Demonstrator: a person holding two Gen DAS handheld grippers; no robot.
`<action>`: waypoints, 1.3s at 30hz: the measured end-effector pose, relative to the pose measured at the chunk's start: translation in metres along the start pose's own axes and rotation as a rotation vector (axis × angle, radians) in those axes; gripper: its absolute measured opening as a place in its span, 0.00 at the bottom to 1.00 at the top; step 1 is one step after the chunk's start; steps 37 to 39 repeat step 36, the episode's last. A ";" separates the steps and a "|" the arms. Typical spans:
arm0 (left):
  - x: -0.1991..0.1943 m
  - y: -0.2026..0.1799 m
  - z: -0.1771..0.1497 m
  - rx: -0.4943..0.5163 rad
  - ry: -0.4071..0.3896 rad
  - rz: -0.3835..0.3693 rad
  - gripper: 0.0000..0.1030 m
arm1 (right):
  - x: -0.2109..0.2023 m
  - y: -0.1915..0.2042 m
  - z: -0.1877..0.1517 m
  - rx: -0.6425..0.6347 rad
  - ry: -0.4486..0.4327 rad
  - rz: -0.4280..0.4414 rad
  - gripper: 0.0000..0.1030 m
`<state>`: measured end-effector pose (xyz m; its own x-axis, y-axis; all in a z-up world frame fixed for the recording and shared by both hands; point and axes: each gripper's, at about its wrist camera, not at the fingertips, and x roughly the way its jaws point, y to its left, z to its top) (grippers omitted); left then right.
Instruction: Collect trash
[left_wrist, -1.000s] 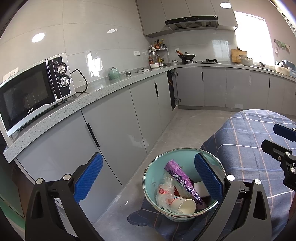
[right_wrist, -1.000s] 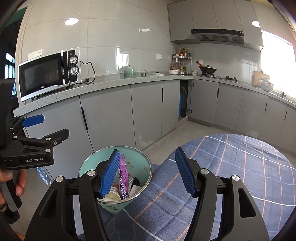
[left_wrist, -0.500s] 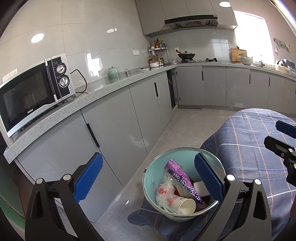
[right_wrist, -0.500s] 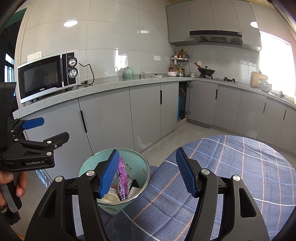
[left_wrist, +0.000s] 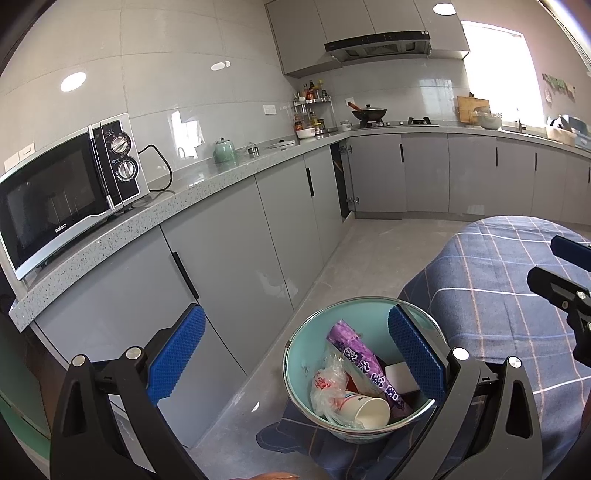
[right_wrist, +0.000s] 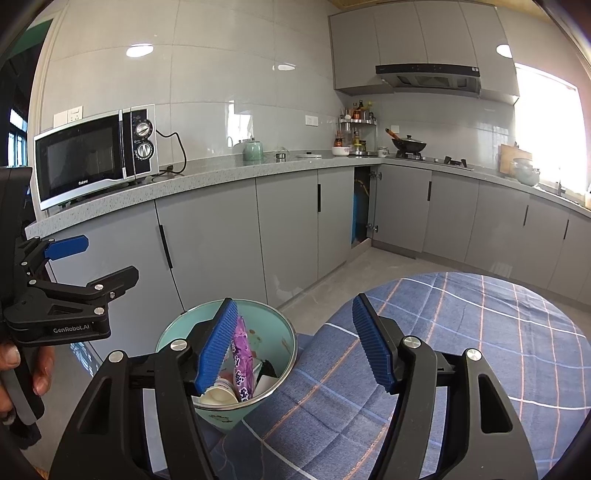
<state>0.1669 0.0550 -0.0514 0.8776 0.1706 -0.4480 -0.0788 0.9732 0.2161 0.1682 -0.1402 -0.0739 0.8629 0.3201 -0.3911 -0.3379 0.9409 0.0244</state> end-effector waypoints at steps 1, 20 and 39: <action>0.000 0.000 0.000 0.001 0.001 -0.001 0.95 | 0.000 0.000 0.000 0.000 -0.001 -0.002 0.63; 0.001 0.001 0.000 0.001 -0.001 0.015 0.95 | -0.003 -0.002 0.002 -0.006 -0.021 -0.035 0.65; 0.000 0.005 0.001 -0.016 -0.004 -0.010 0.95 | -0.005 -0.007 0.001 -0.016 -0.028 -0.073 0.79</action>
